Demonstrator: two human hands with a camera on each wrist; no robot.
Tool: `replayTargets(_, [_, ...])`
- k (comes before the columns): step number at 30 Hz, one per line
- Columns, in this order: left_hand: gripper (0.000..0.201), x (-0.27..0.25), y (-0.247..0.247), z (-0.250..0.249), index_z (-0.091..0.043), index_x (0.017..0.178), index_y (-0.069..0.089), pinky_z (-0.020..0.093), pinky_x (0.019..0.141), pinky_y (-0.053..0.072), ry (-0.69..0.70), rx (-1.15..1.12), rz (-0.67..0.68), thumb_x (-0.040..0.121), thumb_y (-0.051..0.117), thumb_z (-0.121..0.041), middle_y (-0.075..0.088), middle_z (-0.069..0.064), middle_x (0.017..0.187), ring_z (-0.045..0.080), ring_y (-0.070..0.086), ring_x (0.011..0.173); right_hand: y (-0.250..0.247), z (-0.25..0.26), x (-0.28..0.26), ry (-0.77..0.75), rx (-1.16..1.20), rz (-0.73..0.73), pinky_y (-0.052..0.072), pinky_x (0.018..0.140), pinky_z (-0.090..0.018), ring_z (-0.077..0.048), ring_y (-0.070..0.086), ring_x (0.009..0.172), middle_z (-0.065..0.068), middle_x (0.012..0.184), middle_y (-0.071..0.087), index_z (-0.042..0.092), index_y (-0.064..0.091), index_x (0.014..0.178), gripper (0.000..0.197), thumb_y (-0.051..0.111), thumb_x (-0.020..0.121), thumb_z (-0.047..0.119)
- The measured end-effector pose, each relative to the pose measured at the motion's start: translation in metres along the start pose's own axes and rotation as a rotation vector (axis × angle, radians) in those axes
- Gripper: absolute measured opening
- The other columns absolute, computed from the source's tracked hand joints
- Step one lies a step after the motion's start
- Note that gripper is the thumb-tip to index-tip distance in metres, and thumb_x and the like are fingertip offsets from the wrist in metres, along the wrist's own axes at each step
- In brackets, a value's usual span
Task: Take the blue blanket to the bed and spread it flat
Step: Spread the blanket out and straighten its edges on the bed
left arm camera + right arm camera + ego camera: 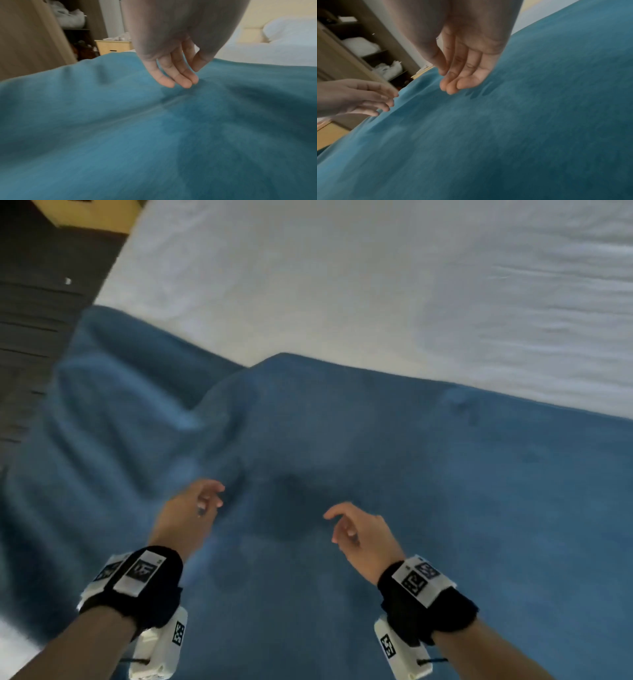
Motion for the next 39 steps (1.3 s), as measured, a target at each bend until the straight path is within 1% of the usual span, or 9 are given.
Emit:
replayTargets(10, [0.026, -0.107, -0.096, 0.155, -0.026, 0.087, 0.060, 0.039, 0.082, 0.050, -0.301, 0.050, -0.044, 0.082, 0.054, -0.001, 0.067, 0.009, 0.088, 0.034, 0.064, 0.086, 0.147, 0.091, -0.023, -0.081, -0.099, 0.268, 0.053, 0.079, -0.040, -0.024, 0.065, 0.082, 0.001, 0.080, 0.066, 0.027, 0.059, 0.102, 0.021, 0.051, 0.085, 0.015])
replayTargets(14, [0.044, -0.129, -0.118, 0.198, -0.016, 0.102, 0.065, 0.041, 0.092, 0.040, -0.127, 0.317, 0.006, 0.066, 0.054, 0.006, 0.059, 0.008, 0.114, 0.032, 0.057, 0.107, 0.216, 0.122, -0.034, -0.076, -0.230, 0.363, 0.050, 0.085, -0.039, -0.020, 0.061, 0.093, 0.004, 0.092, 0.062, 0.026, 0.050, 0.115, 0.030, 0.057, 0.086, 0.032])
replayTargets(19, [0.064, -0.137, -0.140, 0.243, -0.018, 0.112, 0.063, 0.055, 0.101, 0.038, 0.249, 0.613, 0.131, 0.051, 0.070, -0.001, 0.059, 0.007, 0.125, 0.030, 0.058, 0.116, 0.316, 0.150, -0.055, -0.082, -0.580, 0.350, 0.039, 0.096, -0.042, -0.025, 0.037, 0.123, -0.004, 0.133, 0.037, 0.020, 0.022, 0.139, 0.085, 0.066, 0.074, 0.050])
replayTargets(21, [0.059, -0.131, -0.147, 0.255, -0.019, 0.109, 0.064, 0.058, 0.102, 0.036, 0.329, 0.629, 0.115, 0.051, 0.078, -0.013, 0.061, 0.004, 0.121, 0.026, 0.060, 0.114, 0.349, 0.164, -0.056, -0.097, -0.653, 0.278, 0.039, 0.095, -0.041, -0.026, 0.039, 0.122, -0.005, 0.134, 0.036, 0.019, 0.019, 0.141, 0.078, 0.063, 0.080, 0.037])
replayTargets(24, [0.038, -0.113, -0.149, 0.261, -0.018, 0.093, 0.066, 0.058, 0.102, 0.035, 0.396, 0.587, 0.031, 0.057, 0.078, -0.024, 0.066, 0.001, 0.104, 0.023, 0.064, 0.103, 0.371, 0.183, -0.043, -0.116, -0.511, 0.075, 0.044, 0.086, -0.037, -0.024, 0.049, 0.112, -0.002, 0.124, 0.048, 0.020, 0.037, 0.131, 0.046, 0.050, 0.087, 0.016])
replayTargets(27, [0.020, -0.097, -0.150, 0.257, -0.018, 0.081, 0.063, 0.056, 0.104, 0.033, 0.359, 0.507, -0.062, 0.063, 0.072, -0.016, 0.067, 0.000, 0.085, 0.024, 0.065, 0.089, 0.365, 0.195, -0.028, -0.058, -0.360, -0.013, 0.045, 0.080, -0.033, -0.025, 0.058, 0.102, -0.001, 0.115, 0.060, 0.019, 0.052, 0.116, 0.026, 0.044, 0.091, 0.017])
replayTargets(30, [0.016, -0.084, -0.160, 0.262, -0.018, 0.077, 0.062, 0.044, 0.097, 0.037, 0.325, 0.468, -0.111, 0.069, 0.057, -0.005, 0.064, 0.002, 0.075, 0.026, 0.063, 0.081, 0.356, 0.202, -0.025, -0.095, -0.387, 0.020, 0.042, 0.071, -0.035, -0.032, 0.062, 0.093, -0.005, 0.107, 0.066, 0.018, 0.052, 0.112, 0.022, 0.039, 0.095, 0.023])
replayTargets(34, [0.021, -0.054, -0.208, 0.297, -0.014, 0.073, 0.062, 0.041, 0.076, 0.035, 0.122, 0.462, -0.103, 0.068, 0.053, 0.004, 0.059, 0.009, 0.084, 0.032, 0.056, 0.091, 0.359, 0.207, -0.027, -0.138, -0.462, 0.083, 0.035, 0.061, -0.031, -0.032, 0.061, 0.082, -0.004, 0.096, 0.064, 0.015, 0.046, 0.104, 0.022, 0.031, 0.098, 0.030])
replayTargets(39, [0.014, -0.061, -0.238, 0.334, -0.008, 0.077, 0.059, 0.035, 0.060, 0.033, 0.146, 0.588, 0.016, 0.074, 0.050, 0.003, 0.052, 0.013, 0.092, 0.032, 0.049, 0.095, 0.383, 0.205, -0.027, -0.173, -0.582, 0.235, 0.039, 0.061, -0.033, -0.032, 0.060, 0.086, -0.006, 0.100, 0.062, 0.015, 0.044, 0.106, 0.017, 0.034, 0.098, 0.025])
Point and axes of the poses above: each hand's wrist, its own x-axis towards the middle knuckle, its own y-axis out of the palm, z = x × y, the point moved 1 cm from there along x, towards the middle knuckle
